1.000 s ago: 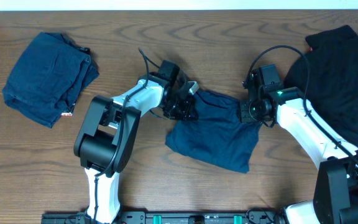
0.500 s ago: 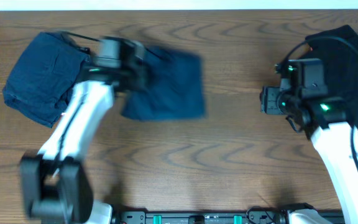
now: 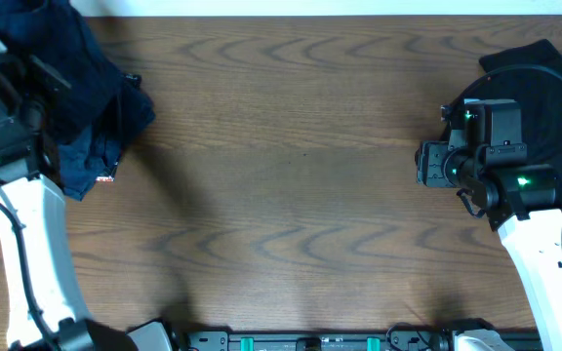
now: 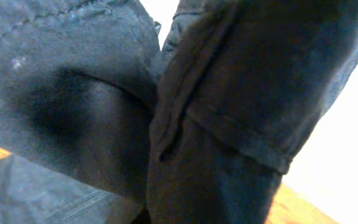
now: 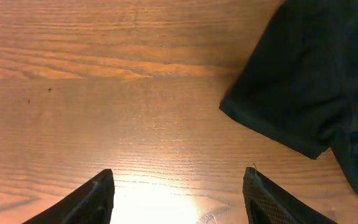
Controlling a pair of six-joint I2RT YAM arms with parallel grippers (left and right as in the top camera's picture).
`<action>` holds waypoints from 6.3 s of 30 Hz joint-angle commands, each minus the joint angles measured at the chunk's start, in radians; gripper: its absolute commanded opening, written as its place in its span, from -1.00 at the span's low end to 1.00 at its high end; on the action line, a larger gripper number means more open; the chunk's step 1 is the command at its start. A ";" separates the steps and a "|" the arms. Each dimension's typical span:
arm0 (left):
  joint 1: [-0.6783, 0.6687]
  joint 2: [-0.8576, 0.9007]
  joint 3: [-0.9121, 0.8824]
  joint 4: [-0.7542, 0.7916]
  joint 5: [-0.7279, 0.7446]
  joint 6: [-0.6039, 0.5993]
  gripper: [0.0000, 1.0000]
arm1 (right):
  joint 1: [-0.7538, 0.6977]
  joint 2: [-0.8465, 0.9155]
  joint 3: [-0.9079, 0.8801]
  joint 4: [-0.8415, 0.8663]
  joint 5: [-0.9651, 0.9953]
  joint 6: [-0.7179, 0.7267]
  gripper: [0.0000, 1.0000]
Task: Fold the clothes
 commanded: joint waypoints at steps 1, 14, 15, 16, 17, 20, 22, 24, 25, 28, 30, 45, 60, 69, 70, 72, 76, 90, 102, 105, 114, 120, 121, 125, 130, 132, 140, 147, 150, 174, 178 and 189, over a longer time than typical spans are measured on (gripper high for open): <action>0.017 0.018 0.013 0.079 0.120 -0.085 -0.88 | -0.008 0.001 0.006 -0.001 0.010 -0.011 0.29; 0.016 0.022 0.013 0.414 0.277 -0.372 -0.88 | -0.008 0.001 0.006 -0.006 0.009 -0.010 0.29; 0.016 0.025 0.013 0.414 0.275 -0.372 -0.88 | -0.008 0.001 0.006 -0.006 0.009 -0.010 0.29; 0.016 0.030 0.013 0.413 0.275 -0.372 -0.88 | -0.008 0.001 0.006 -0.008 0.009 -0.010 0.29; 0.016 0.036 0.013 0.407 0.275 -0.372 -0.88 | -0.008 0.001 0.006 -0.009 0.009 -0.010 0.29; 0.019 0.062 0.013 0.372 0.274 -0.363 -0.88 | -0.008 0.001 0.006 -0.015 0.009 -0.010 0.29; 0.021 0.085 0.013 0.332 0.270 -0.323 -0.88 | -0.008 0.001 0.006 -0.016 0.009 -0.010 0.29; 0.025 0.110 0.013 0.282 0.270 -0.274 -0.88 | -0.008 0.001 0.006 -0.020 0.009 -0.010 0.29; 0.028 0.124 0.013 0.251 0.270 -0.253 -0.88 | -0.008 0.001 0.006 -0.023 0.009 -0.010 0.29; 0.048 0.170 0.012 0.127 0.263 -0.200 -0.88 | -0.008 0.001 0.006 -0.026 0.009 -0.010 0.29; 0.068 0.198 0.012 0.058 0.258 -0.159 -0.88 | -0.008 0.001 0.006 -0.026 0.009 -0.010 0.29; 0.200 0.216 0.011 -0.169 0.111 -0.091 0.96 | -0.008 0.001 0.006 -0.035 0.010 -0.011 0.29; 0.232 -0.042 0.011 -0.185 -0.104 -0.177 0.96 | -0.008 0.001 0.005 -0.035 0.010 -0.037 0.32; 0.179 0.006 0.010 -0.216 -0.030 -0.132 0.72 | -0.008 0.001 0.005 -0.039 0.010 -0.037 0.31; 0.179 0.031 0.009 -0.216 -0.030 -0.132 0.60 | -0.008 0.001 0.005 -0.043 0.010 -0.038 0.32; 0.184 0.091 0.009 -0.216 -0.043 -0.132 0.43 | -0.008 0.001 0.005 -0.050 0.010 -0.038 0.31; 0.200 0.225 0.009 -0.200 -0.094 -0.136 0.28 | -0.008 0.001 0.005 -0.053 0.010 -0.037 0.31; 0.253 0.489 0.012 0.023 0.001 -0.068 0.97 | -0.008 0.001 0.005 -0.068 0.010 -0.036 0.32; 0.151 0.141 0.021 0.096 0.166 0.006 0.96 | -0.008 0.001 0.005 0.016 -0.055 -0.036 0.98; 0.030 0.077 0.021 0.026 0.166 0.086 0.96 | -0.008 0.001 0.005 0.080 -0.079 -0.036 0.99; -0.370 0.037 0.021 -0.471 0.148 0.225 0.96 | -0.008 -0.008 0.005 0.221 0.062 -0.077 0.99; -0.426 0.031 0.021 -0.851 0.082 0.225 0.96 | -0.008 -0.041 0.005 0.103 0.043 -0.099 0.99; -0.426 0.024 0.021 -0.886 0.071 0.234 0.96 | -0.008 -0.052 0.005 0.084 0.030 -0.099 0.99; -0.427 -0.075 -0.006 -0.978 0.039 0.285 0.96 | -0.008 -0.119 0.003 0.026 -0.010 -0.079 0.99; -0.468 -0.374 -0.146 -0.935 -0.058 0.288 0.96 | 0.006 -0.295 -0.060 -0.004 -0.009 -0.055 0.98; -0.494 -0.538 -0.230 -0.863 -0.061 0.287 0.96 | 0.031 -0.420 -0.137 0.059 0.015 -0.055 0.99; -0.519 -1.048 -0.415 -0.655 -0.075 0.276 0.95 | 0.058 -0.841 -0.436 0.228 0.106 -0.013 0.99; -0.519 -1.210 -0.415 -0.664 -0.075 0.276 0.96 | 0.058 -0.895 -0.465 -0.052 0.106 -0.014 0.98; -0.519 -1.213 -0.415 -0.664 -0.075 0.276 0.96 | 0.058 -0.895 -0.465 -0.180 0.106 -0.014 0.98; -0.519 -1.213 -0.415 -0.664 -0.075 0.276 0.96 | -0.021 -1.225 -0.544 -0.151 0.054 -0.011 0.99; -0.519 -1.213 -0.415 -0.664 -0.075 0.276 0.96 | -0.026 -1.212 -0.628 0.031 0.055 -0.054 0.98; -0.519 -1.213 -0.415 -0.664 -0.075 0.276 0.96 | -0.027 -1.225 -1.046 0.876 0.055 -0.221 0.99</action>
